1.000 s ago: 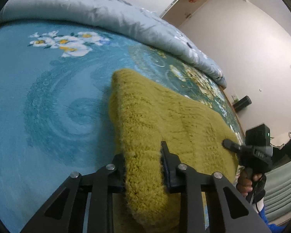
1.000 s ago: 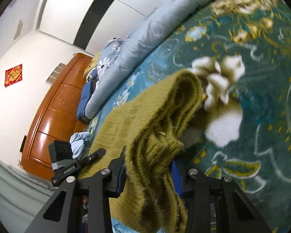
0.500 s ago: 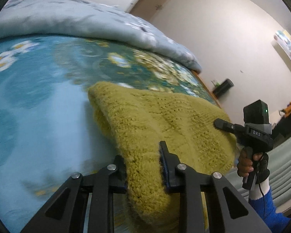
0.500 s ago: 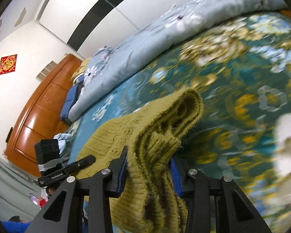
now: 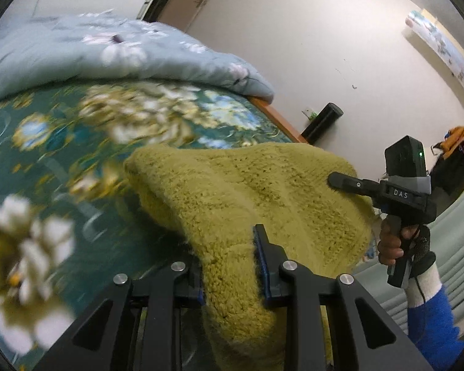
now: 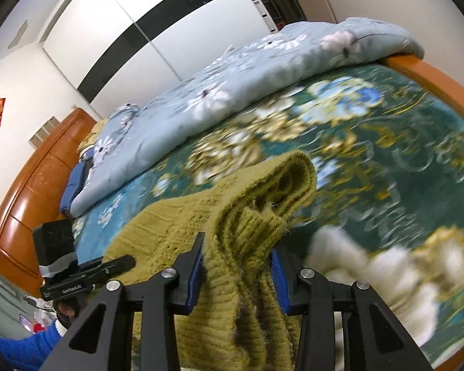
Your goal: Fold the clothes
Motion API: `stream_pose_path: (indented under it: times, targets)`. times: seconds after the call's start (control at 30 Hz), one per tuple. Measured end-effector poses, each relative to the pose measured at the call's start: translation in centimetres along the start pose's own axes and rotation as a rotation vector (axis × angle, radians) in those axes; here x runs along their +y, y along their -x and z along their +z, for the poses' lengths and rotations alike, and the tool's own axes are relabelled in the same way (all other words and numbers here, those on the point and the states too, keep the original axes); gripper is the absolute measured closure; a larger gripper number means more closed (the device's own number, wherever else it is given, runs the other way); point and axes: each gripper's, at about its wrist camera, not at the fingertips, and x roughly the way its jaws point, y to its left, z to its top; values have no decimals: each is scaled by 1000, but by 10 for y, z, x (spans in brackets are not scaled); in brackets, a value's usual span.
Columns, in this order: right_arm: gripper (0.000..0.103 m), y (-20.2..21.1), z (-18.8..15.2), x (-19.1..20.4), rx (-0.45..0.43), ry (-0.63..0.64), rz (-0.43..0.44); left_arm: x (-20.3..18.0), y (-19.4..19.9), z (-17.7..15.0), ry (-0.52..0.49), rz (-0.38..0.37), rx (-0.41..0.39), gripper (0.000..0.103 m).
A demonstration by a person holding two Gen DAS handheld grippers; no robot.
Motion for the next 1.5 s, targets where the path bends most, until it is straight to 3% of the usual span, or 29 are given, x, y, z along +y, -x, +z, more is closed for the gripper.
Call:
stream_pose_path:
  times: [0.17, 0.27, 0.5, 0.67, 0.93, 1.23, 1.5]
  targets:
    - [62, 11, 31, -44, -55, 9, -10, -29, -37, 16, -24, 27, -67, 76]
    - [62, 9, 45, -65, -68, 18, -22, -32, -64, 16, 11, 38, -78, 76]
    - [62, -21, 32, -123, -25, -21, 3, -23, -90, -5, 71, 57, -53, 76]
    - [62, -28, 15, -152, -27, -88, 17, -30, -98, -16, -2, 147, -36, 75]
    - [60, -32, 14, -146, -31, -87, -60, -35, -103, -20, -49, 215, -20, 73]
    - [61, -29, 23, -133, -32, -60, -112, -46, -96, -27, -17, 174, 2, 75]
    - [58, -26, 22, -125, -30, -57, -143, -48, -95, -28, -27, 206, -25, 70]
